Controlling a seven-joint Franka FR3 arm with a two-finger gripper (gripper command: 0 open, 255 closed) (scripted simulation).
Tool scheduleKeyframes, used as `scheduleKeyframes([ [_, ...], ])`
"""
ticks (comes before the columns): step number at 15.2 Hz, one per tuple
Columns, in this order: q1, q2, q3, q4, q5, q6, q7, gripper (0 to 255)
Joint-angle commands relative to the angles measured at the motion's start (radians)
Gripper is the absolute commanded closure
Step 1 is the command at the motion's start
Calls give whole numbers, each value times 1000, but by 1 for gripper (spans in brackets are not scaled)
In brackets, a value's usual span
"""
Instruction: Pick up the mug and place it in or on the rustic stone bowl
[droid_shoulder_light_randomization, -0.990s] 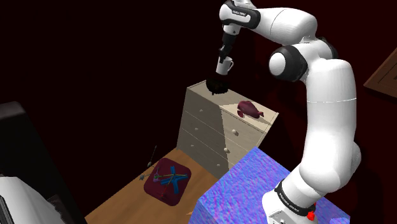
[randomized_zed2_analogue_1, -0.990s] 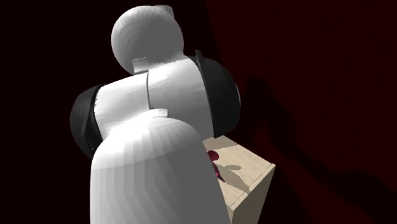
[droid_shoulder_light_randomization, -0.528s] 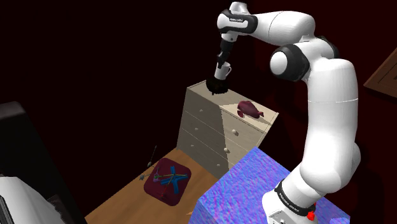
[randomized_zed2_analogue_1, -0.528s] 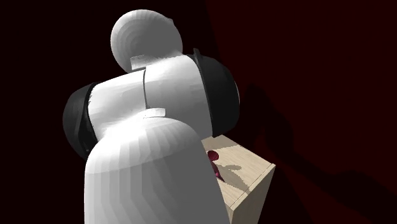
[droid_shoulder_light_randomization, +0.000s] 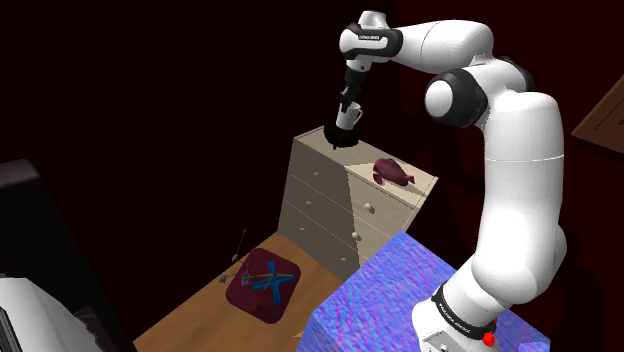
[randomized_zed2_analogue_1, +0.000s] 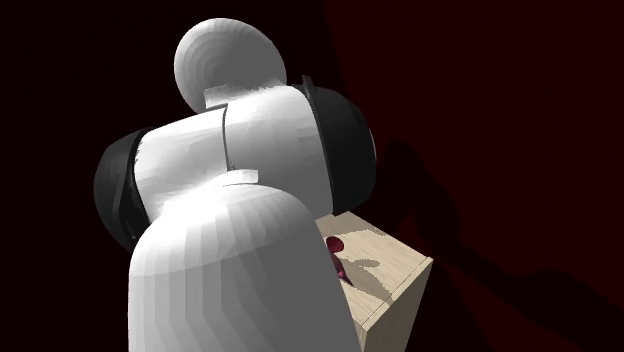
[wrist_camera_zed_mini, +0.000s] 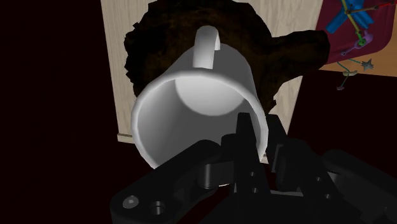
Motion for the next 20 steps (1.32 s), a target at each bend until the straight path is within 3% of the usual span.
scheduleKeyframes([
  [1,0,0,0,0,0,1,0,255],
  [2,0,0,0,0,0,1,0,255],
  [3,0,0,0,0,0,1,0,0],
  [8,0,0,0,0,0,1,0,0],
  [12,-11,-1,-2,128,-2,-127,6,0],
  [20,-11,-1,-2,128,-2,-127,6,0],
])
